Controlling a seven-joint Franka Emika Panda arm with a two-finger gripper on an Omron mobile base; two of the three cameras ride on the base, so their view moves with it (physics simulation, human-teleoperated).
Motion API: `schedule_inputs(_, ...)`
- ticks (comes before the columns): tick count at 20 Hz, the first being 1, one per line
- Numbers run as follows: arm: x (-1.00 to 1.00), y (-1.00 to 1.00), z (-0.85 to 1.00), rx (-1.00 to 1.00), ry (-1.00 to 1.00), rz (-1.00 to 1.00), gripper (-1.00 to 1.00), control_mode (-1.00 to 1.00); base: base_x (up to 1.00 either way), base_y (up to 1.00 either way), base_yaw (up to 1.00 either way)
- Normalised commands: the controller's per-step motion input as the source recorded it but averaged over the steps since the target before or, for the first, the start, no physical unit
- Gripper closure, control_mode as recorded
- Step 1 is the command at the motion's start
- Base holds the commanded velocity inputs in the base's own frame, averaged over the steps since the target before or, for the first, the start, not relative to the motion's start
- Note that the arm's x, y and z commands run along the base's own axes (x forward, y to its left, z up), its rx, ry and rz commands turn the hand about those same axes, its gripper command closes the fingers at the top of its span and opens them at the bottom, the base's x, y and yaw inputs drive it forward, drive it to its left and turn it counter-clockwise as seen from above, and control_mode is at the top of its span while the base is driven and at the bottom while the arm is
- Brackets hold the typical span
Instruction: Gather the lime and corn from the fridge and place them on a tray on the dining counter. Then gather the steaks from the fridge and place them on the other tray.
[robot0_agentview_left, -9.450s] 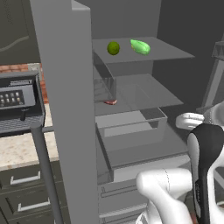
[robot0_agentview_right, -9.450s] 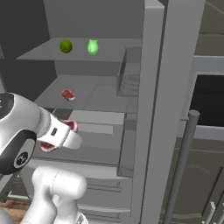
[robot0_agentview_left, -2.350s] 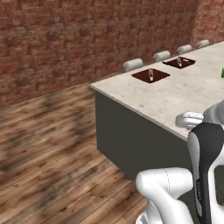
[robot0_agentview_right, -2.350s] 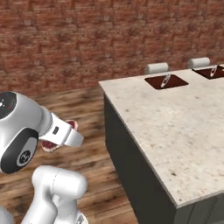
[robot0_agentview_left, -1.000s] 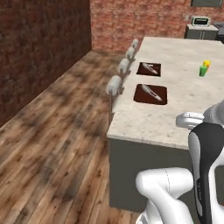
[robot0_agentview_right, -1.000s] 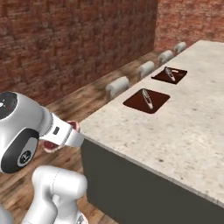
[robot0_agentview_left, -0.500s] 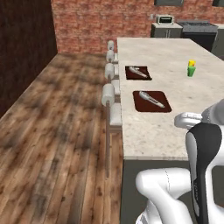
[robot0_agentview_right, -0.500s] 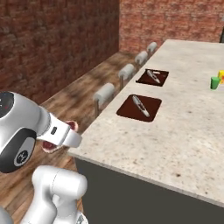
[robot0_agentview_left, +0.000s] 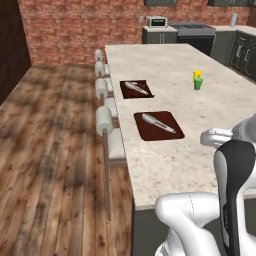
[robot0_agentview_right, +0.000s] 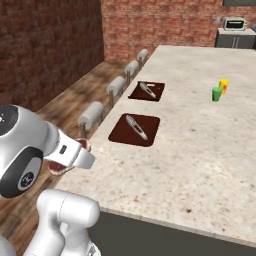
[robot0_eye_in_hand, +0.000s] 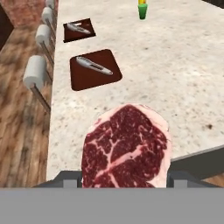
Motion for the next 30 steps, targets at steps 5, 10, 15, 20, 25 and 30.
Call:
schedule_inputs(5, 0.50, 0.12, 0.06, 0.00, 0.06, -0.13, 1.00, -1.00, 0.24, 0.00, -0.10)
schedule_inputs(10, 1.00, 0.40, 0.02, 0.00, 0.12, -0.11, 1.00, -1.00, 0.00, 0.00, 0.00)
schedule_inputs(15, 0.99, 0.01, 0.00, 0.03, 0.08, 0.01, 1.00, -1.00, 0.00, 0.00, 0.00)
schedule_inputs(20, 0.83, 0.00, -0.13, 0.03, 0.03, 0.04, 1.00, -1.00, 0.00, 0.00, 0.00)
schedule_inputs(25, 0.67, -0.06, -0.37, 0.00, 0.05, 0.03, 1.00, -1.00, 0.00, 0.00, 0.00)
schedule_inputs(30, 0.61, -0.15, -0.42, 0.00, 0.02, 0.01, 1.00, -1.00, 0.00, 0.00, 0.00)
